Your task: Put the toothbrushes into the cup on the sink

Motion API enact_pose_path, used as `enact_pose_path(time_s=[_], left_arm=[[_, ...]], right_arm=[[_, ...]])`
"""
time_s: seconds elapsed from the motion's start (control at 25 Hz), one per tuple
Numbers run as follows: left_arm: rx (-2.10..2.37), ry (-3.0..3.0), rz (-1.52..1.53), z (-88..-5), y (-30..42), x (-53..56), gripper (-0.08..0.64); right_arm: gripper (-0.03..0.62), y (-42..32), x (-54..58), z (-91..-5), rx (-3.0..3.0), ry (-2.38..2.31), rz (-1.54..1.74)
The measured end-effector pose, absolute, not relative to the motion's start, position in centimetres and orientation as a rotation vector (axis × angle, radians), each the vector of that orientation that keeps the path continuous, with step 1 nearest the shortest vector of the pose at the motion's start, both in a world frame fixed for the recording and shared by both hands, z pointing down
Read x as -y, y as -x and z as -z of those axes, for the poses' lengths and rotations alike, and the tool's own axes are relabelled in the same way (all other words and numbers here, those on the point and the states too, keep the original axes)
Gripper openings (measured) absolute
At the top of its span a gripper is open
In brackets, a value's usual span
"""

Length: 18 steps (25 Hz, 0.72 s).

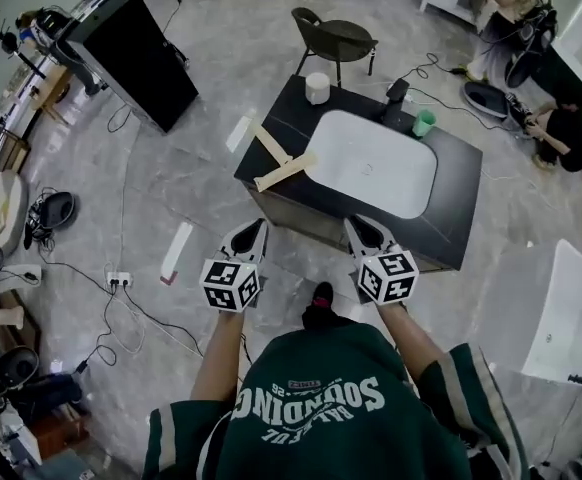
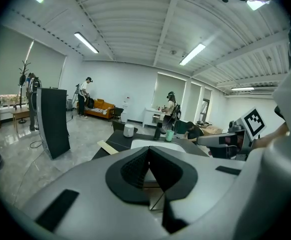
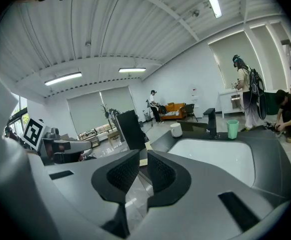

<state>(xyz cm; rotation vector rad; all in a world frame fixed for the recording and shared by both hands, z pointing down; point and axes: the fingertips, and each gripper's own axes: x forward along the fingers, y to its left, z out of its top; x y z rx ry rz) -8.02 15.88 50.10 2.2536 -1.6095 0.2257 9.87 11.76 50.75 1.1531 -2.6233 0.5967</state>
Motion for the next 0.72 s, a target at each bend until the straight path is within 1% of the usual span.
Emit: enact_pose_path(time_s=[0.36, 0.72], left_arm=[[1.563, -2.247, -0.296, -51.3, 7.1, -9.4, 0.011], [1.478, -2.293, -0.325, -51.9, 5.7, -3.7, 0.011]], right_arm=[[0.048, -9.2, -5.6, -52.8, 2.601, -1.152, -0.759], [0.049, -9.6, -1.8, -53.7, 2.564, -1.197, -0.806]])
